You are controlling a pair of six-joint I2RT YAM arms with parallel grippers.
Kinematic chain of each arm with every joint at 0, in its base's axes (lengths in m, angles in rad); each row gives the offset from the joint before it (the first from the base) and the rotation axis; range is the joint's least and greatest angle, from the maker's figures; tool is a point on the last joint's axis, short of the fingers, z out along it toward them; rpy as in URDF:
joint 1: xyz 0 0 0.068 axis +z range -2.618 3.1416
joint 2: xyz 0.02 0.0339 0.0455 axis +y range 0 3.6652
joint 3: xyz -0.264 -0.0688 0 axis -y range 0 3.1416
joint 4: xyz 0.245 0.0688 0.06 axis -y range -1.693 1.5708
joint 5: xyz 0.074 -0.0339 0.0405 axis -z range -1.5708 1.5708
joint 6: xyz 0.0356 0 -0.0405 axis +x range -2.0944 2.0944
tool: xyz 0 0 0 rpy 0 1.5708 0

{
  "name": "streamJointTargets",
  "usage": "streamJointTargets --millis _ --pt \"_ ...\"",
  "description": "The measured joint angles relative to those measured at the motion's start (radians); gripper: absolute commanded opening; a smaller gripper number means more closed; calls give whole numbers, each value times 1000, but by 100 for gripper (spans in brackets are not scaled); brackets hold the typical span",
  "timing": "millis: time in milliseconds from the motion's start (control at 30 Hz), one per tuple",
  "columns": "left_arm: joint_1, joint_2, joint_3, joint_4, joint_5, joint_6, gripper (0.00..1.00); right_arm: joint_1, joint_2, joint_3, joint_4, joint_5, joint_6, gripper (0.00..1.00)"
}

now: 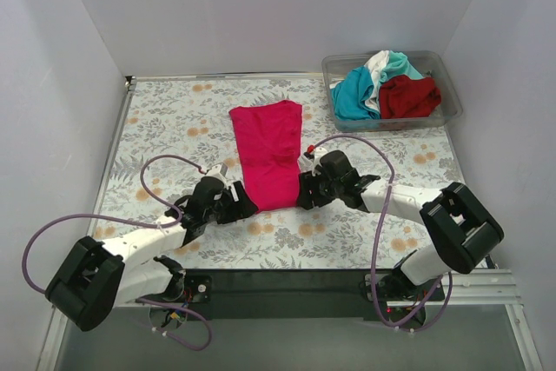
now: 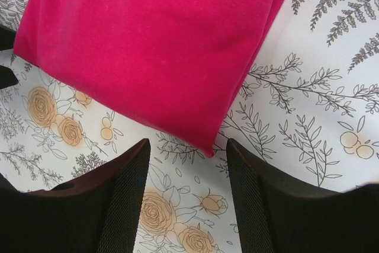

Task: Fold and stack the t-shirts
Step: Fold the tshirt

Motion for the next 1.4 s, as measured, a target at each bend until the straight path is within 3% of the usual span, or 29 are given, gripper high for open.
streamJointTargets --millis 300,500,633,667,933,1400 --pt "-13 66 -5 94 27 -5 49 0 33 -8 31 -9 2 45" --pt "-22 125 -6 161 34 -8 36 0 46 -25 68 -13 5 26" --pt "-27 153 -8 180 33 -3 13 0 56 -31 83 -14 6 2" --pt "-28 156 -9 179 33 -2 0 0 59 -31 85 -15 5 1" --pt "-41 137 -12 148 35 17 0 19 34 -64 99 -15 9 1" --pt "-164 -63 -22 -55 50 -43 0 118 -233 -192 -55 23 70 1"
